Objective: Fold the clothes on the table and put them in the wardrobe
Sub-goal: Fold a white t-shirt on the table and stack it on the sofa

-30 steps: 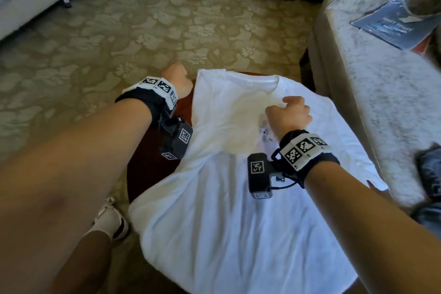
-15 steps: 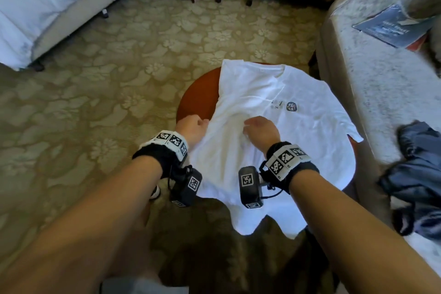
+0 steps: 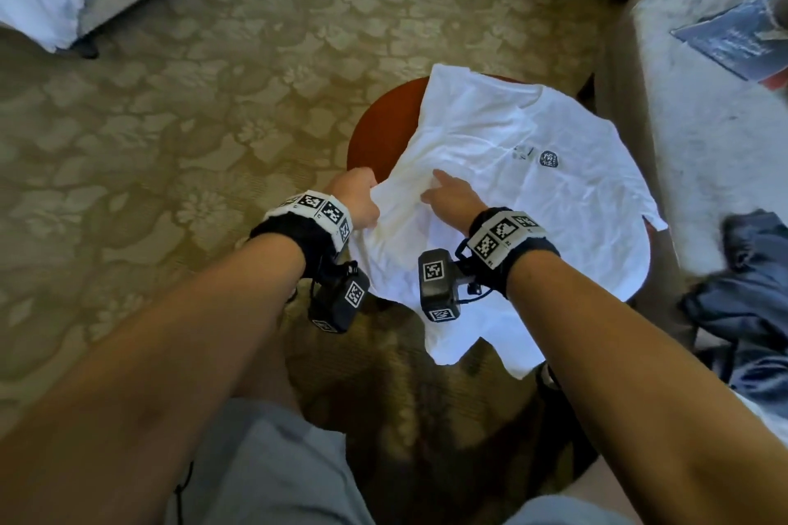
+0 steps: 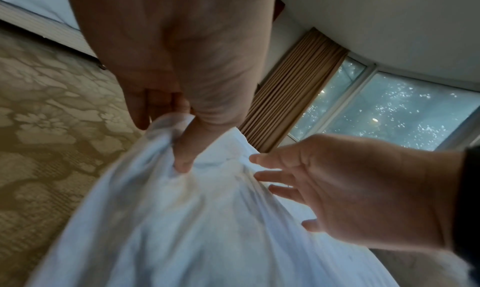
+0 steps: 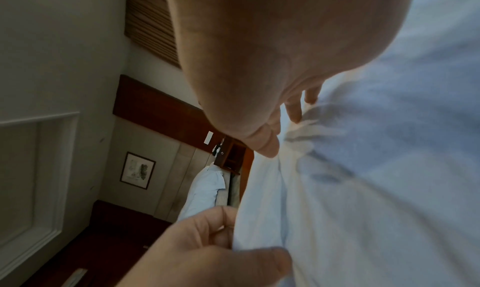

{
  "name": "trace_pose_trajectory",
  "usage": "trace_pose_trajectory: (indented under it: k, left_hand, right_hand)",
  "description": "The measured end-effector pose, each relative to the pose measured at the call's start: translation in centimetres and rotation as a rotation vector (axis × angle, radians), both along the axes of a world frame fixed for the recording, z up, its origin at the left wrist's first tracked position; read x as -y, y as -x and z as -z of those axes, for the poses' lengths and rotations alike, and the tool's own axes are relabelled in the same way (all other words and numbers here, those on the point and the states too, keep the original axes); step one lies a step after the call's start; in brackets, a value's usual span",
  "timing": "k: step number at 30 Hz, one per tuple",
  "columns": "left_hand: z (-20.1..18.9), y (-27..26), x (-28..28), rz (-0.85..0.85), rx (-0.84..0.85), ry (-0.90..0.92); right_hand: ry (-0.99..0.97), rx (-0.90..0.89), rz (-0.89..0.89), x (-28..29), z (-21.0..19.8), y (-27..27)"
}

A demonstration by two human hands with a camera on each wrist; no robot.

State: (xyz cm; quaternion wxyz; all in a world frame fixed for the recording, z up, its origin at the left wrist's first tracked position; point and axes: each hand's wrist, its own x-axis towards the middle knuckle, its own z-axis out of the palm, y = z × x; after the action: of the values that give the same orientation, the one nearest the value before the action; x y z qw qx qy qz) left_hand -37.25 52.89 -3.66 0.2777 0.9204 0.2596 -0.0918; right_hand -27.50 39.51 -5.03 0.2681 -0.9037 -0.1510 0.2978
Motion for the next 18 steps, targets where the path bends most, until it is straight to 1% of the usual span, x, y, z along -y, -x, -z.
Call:
trace_pose_trajectory:
  k: [2,4,6,7,8,11,13,15,17,18]
  left_hand:
    - [-0.1,-0.1,0.3,0.003,0.07,0.001]
    - [-0.4,-0.2,0.6,0.052,0.115,-0.024]
    - [-0.6,-0.3,1.0,0.105,0.138,-0.074]
    - [-0.7,-0.4,1.3,0.135,0.117,-0.091]
    - [-0.6,-0.6,1.5,0.162,0.091,-0.085]
    - [-0.1,-0.9,1.9,0.212,-0.032,0.025]
    - [-0.2,-0.8,1.8,0.246,-0.163,-0.007]
    - [-0.8,-0.6,1.8,0.278,-0.321,-0.021]
    - [-1.2,-0.4,1.9,0.303,-0.423,0.011]
    - [-1.5,0.1,2.0,0.305,-0.448,0.018]
  right_hand:
    - [0.023,0.031,0.054,-0.1,-0.2,-0.3]
    - [0.038,0.078,0.093,-0.4,-0.5,-1.2]
    - [0.055,0.114,0.056,-0.8,-0.5,-2.1]
    - [0.094,0.12,0.021,-1.0,-0.4,-2.6]
    - [0.134,0.117,-0.019,-1.1,-0.2,-3.0]
    - [0.24,0.145,-0.088,-0.9,0.2,-4.2]
    - [0.284,0.167,-0.159,-0.5,0.1,-4.8]
    - [0.304,0.161,-0.19,-0.4,0.3,-5.5]
    - [0.291,0.172,-0.196,-0.3,0.5,-6.1]
    - [0.28,0.165,-0.2,-0.3,0.2,-6.0]
